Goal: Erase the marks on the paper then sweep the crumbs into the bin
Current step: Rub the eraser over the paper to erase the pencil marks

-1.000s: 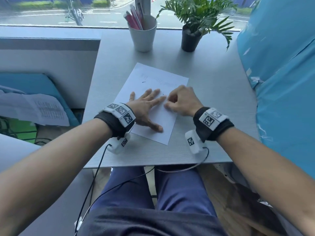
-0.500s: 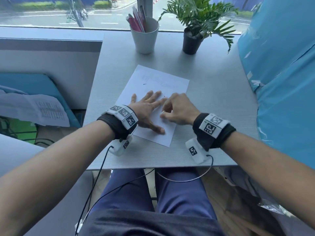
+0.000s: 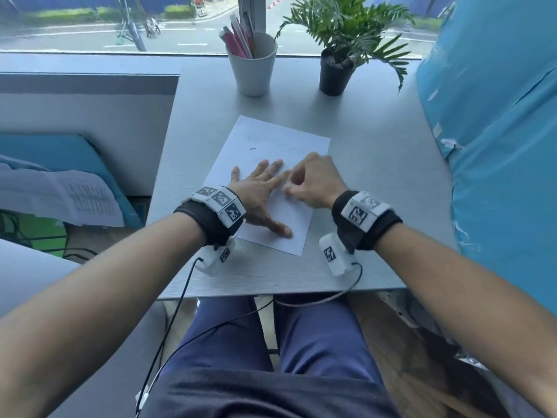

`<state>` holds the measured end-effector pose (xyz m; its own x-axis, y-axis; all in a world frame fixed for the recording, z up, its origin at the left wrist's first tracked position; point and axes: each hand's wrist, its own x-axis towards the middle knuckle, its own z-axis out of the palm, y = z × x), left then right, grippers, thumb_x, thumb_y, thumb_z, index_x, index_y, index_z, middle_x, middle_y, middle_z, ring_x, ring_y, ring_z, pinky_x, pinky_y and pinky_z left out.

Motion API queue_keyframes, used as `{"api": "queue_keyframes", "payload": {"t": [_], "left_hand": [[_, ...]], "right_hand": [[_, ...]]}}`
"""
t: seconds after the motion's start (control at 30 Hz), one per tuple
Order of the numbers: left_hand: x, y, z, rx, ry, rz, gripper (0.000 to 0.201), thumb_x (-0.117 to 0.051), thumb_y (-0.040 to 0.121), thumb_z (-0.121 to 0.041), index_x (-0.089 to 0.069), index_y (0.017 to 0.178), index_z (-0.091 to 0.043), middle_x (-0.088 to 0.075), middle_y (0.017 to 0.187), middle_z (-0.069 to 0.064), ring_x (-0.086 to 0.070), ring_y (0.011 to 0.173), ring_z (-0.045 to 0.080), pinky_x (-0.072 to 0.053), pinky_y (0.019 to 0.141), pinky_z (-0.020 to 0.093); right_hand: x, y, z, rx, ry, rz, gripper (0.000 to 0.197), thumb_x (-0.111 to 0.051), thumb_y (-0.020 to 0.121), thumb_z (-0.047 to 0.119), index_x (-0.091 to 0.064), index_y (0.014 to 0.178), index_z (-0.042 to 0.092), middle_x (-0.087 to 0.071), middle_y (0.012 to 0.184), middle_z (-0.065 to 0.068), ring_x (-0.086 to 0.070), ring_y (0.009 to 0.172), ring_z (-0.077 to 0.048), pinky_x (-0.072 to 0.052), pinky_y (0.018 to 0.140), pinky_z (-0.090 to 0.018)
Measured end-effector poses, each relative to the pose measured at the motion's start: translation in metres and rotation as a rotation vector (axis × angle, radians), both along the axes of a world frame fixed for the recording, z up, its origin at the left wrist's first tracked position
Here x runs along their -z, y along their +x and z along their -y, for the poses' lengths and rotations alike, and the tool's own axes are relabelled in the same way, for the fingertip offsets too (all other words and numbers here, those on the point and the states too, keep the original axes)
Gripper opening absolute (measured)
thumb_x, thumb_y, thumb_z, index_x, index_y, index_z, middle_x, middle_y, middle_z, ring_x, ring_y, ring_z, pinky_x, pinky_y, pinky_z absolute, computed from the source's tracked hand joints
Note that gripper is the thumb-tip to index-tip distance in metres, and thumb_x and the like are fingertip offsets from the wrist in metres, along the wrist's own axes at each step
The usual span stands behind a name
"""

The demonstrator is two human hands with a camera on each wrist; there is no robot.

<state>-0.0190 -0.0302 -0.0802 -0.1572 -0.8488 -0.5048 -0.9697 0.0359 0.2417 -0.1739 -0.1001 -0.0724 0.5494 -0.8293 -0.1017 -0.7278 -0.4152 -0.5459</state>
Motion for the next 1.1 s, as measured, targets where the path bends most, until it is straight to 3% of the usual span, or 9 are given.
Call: {"api": "queue_keyframes", "payload": {"t": [0.1,0.23,0.3,0.37,0.53,0.7,0.83,1.0,1.1], "left_hand": [[0.0,0.0,-0.001,-0.004,-0.011,-0.006,0.145,-0.064,0.053,-0.09,0.02,0.154,-0.029,0.03,0.159,-0.012,0.027,0.147,0.015,0.009,0.114,0.068],[-0.001,0.002,-0.005,0.002,-0.029,0.052,0.146,-0.056,0.054,-0.094,0.021,0.155,-0.021,0.026,0.161,-0.008,0.022,0.149,0.015,0.009,0.118,0.059],[-0.003,0.004,-0.008,-0.005,-0.049,0.142,0.143,-0.047,0.059,-0.096,0.018,0.155,-0.013,0.023,0.162,0.001,0.02,0.15,0.019,0.011,0.12,0.053],[-0.005,-0.003,-0.013,0.052,-0.141,0.223,0.128,-0.035,0.072,-0.092,0.014,0.155,-0.008,0.019,0.163,0.008,0.018,0.15,0.022,0.01,0.121,0.05],[-0.005,-0.053,-0.037,0.513,-0.168,-0.035,0.094,-0.027,0.09,-0.075,0.009,0.157,-0.02,0.018,0.163,0.0,0.02,0.149,0.016,0.015,0.12,0.042],[0.005,-0.023,-0.027,0.406,-0.115,-0.026,0.085,-0.015,0.088,-0.075,0.014,0.155,-0.033,0.025,0.16,-0.007,0.023,0.148,0.015,0.011,0.121,0.046],[-0.001,0.015,-0.022,0.091,-0.102,0.192,0.097,-0.009,0.083,-0.081,0.018,0.155,-0.022,0.028,0.159,-0.001,0.023,0.148,0.017,0.012,0.121,0.045],[-0.003,-0.046,-0.041,0.462,-0.146,-0.012,0.092,-0.02,0.088,-0.077,0.012,0.157,-0.024,0.018,0.163,-0.003,0.019,0.149,0.015,0.015,0.12,0.04],[0.007,-0.057,-0.032,0.47,-0.095,-0.094,0.083,-0.026,0.094,-0.07,0.008,0.157,-0.029,0.017,0.163,-0.008,0.018,0.149,0.011,0.013,0.12,0.042]], "right_hand": [[-0.003,0.002,-0.008,-0.139,0.021,-0.038,0.008,-0.075,0.072,0.026,-0.074,0.071,0.018,-0.067,0.068,0.007,-0.063,0.067,-0.011,-0.053,0.066,-0.026],[-0.017,-0.014,0.041,-0.13,-0.116,-0.168,0.01,-0.069,0.081,0.036,-0.071,0.084,0.027,-0.065,0.101,0.005,-0.056,0.104,-0.017,-0.042,0.095,-0.031],[-0.012,-0.018,0.048,-0.155,-0.135,-0.255,0.011,-0.066,0.084,0.039,-0.07,0.087,0.029,-0.064,0.111,0.005,-0.051,0.114,-0.021,-0.04,0.1,-0.039],[-0.009,-0.019,0.049,-0.16,-0.156,-0.289,0.014,-0.065,0.085,0.04,-0.071,0.091,0.029,-0.063,0.115,0.006,-0.05,0.115,-0.023,-0.04,0.101,-0.042],[-0.013,-0.017,0.05,-0.164,-0.216,-0.307,0.014,-0.066,0.085,0.039,-0.071,0.095,0.032,-0.064,0.114,0.005,-0.052,0.115,-0.023,-0.04,0.098,-0.04],[-0.013,-0.017,0.051,-0.147,-0.211,-0.317,0.014,-0.066,0.085,0.039,-0.071,0.096,0.032,-0.061,0.106,0.009,-0.05,0.114,-0.021,-0.037,0.098,-0.04],[-0.012,-0.014,0.051,-0.135,-0.215,-0.315,0.015,-0.069,0.082,0.038,-0.073,0.095,0.03,-0.064,0.097,0.006,-0.052,0.11,-0.02,-0.037,0.093,-0.039],[-0.014,-0.011,0.052,-0.132,-0.208,-0.324,0.011,-0.071,0.081,0.037,-0.073,0.09,0.031,-0.068,0.103,0.009,-0.054,0.109,-0.019,-0.039,0.095,-0.04],[-0.016,-0.011,0.051,-0.129,-0.198,-0.336,0.011,-0.072,0.08,0.037,-0.073,0.089,0.031,-0.067,0.1,0.01,-0.054,0.108,-0.019,-0.042,0.095,-0.041]]}}
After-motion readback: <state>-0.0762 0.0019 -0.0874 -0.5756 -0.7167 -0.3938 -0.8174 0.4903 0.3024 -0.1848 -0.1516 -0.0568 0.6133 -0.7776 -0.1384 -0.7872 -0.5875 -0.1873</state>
